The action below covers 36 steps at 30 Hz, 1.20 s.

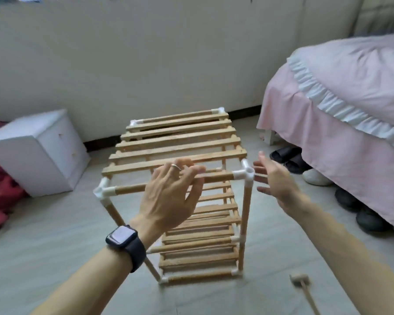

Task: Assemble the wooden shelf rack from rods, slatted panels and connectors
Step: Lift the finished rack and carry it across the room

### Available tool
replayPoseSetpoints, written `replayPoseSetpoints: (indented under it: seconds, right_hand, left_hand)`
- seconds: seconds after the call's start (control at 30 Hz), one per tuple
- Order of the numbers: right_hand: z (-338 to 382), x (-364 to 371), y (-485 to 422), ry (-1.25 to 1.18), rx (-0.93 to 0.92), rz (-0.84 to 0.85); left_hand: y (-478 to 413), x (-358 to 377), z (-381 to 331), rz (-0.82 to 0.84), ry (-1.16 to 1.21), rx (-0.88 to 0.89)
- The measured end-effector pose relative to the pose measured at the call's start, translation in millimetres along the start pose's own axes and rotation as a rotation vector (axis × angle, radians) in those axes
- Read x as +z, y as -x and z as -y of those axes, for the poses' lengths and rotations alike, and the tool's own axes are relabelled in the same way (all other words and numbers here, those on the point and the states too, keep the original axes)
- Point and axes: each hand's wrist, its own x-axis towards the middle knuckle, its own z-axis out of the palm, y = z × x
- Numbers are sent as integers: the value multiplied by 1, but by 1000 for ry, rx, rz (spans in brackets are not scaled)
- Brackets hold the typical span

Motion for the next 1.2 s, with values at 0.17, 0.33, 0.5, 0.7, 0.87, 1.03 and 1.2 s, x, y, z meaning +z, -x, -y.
replayPoseSetpoints:
  seconds: [0.17, 0.33, 0.5, 0.7, 0.87, 1.03, 1.2]
  right_hand:
    - [76, 35, -25, 363, 42, 194]
    - [68, 63, -28, 558, -24, 8]
    - [61, 61, -17, 769, -113, -115]
    - [56, 63, -3, 872, -224, -82]
    - [47, 75, 1, 722, -348, -133]
    - [-18, 103, 20, 482, -488, -196]
    - [-111, 115, 21, 462, -300, -155]
  left_hand:
    - [-25, -42, 73, 89, -247, -506]
    - [-8, -35, 132, 280, 309, -1244]
    - [6, -34, 150, 278, 410, -1256]
    - [40, -45, 144, 144, 312, -1132]
    - [59, -58, 136, -18, 281, -1101]
    - [116, -31, 123, -140, 384, -1083]
    - [174, 19, 114, -71, 736, -1260]
